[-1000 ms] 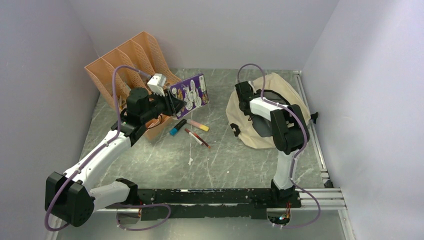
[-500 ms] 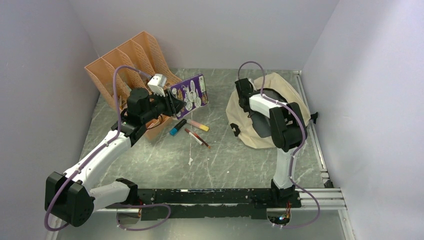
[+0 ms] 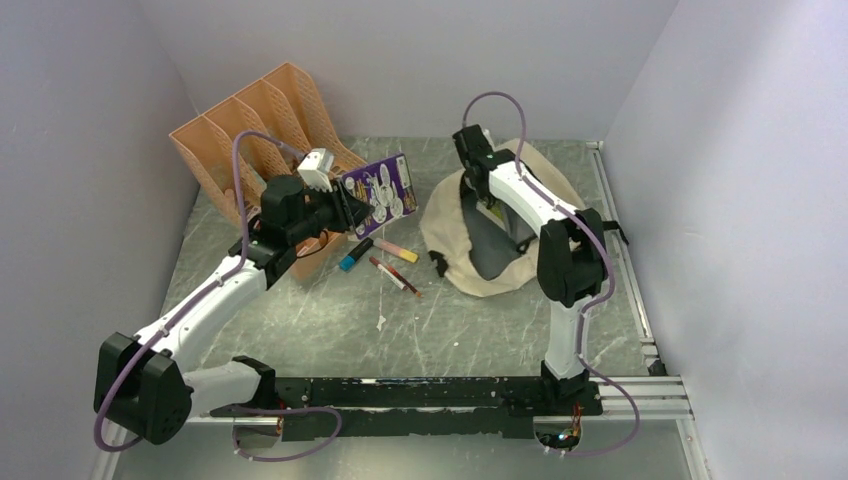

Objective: Pack the student bag
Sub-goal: Place the book in the student bag.

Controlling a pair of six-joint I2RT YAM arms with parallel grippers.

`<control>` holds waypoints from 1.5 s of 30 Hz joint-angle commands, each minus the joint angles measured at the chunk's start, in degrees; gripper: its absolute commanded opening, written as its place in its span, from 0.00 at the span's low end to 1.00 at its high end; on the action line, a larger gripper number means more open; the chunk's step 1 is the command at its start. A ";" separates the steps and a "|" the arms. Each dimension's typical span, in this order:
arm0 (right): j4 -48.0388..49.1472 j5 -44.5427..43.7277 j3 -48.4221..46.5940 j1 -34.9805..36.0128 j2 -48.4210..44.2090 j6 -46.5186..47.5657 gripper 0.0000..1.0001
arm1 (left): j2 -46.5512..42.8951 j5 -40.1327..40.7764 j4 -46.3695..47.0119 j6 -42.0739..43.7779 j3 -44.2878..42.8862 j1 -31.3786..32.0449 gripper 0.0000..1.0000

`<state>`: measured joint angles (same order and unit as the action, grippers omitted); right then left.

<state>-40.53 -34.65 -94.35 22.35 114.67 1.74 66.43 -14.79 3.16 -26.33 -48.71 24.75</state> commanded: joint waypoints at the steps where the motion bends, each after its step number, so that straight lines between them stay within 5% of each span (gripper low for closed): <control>1: -7.88 9.55 -9.01 3.89 0.92 -9.65 0.00 | 0.09 1.85 6.43 -9.40 -0.51 0.27 0.05; 19: -14.13 12.06 -21.69 3.37 -1.43 -18.56 0.00 | 10.99 14.67 18.44 -36.92 1.51 15.80 0.05; 45: -1.06 20.94 -8.59 3.38 -10.42 -21.34 0.00 | 38.73 13.35 36.95 -45.99 -18.74 20.15 0.05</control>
<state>-47.48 -17.15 -103.48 25.58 107.98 -17.08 101.89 0.84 27.51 -69.80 -61.89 43.75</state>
